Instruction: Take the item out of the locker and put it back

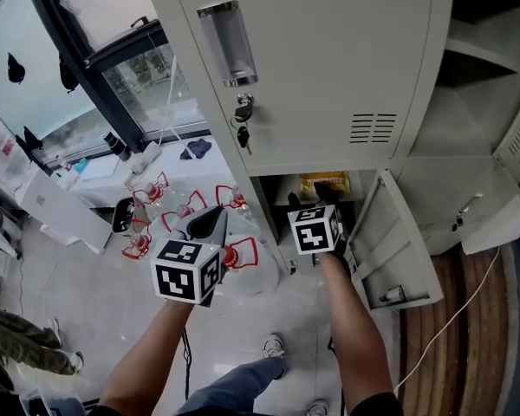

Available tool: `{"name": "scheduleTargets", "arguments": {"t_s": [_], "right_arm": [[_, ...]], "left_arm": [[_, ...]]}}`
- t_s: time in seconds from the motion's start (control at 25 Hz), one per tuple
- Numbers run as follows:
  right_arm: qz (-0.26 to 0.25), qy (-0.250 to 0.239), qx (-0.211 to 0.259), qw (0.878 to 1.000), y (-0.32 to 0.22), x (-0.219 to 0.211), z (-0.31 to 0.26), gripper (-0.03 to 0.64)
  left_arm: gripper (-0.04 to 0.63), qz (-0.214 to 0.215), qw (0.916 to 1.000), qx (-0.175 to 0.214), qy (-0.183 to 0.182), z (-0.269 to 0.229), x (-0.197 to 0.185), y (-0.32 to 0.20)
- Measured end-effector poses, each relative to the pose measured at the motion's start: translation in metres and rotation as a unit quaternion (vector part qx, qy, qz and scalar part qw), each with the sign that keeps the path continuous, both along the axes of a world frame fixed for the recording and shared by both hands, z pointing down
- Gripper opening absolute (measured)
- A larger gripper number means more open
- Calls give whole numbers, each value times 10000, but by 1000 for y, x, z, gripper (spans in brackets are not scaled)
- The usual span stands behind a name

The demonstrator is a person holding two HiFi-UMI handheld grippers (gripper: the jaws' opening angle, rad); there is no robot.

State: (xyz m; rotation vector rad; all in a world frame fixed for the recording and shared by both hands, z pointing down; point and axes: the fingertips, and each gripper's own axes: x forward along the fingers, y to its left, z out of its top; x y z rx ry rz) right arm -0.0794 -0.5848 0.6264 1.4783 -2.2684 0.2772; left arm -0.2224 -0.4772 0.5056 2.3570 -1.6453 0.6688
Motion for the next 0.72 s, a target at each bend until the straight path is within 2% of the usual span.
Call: {"name": "scheduleTargets", "arguments": {"t_s": [0.36, 0.72], "right_arm": [[-8, 607, -49, 9981, -25, -6, 21, 240], [98, 1037, -53, 9945, -35, -1, 31, 146]], "left_arm": [[0, 21, 9999, -114, -31, 13, -9, -7], [0, -42, 9998, -179, 1, 20, -18, -7]]}}
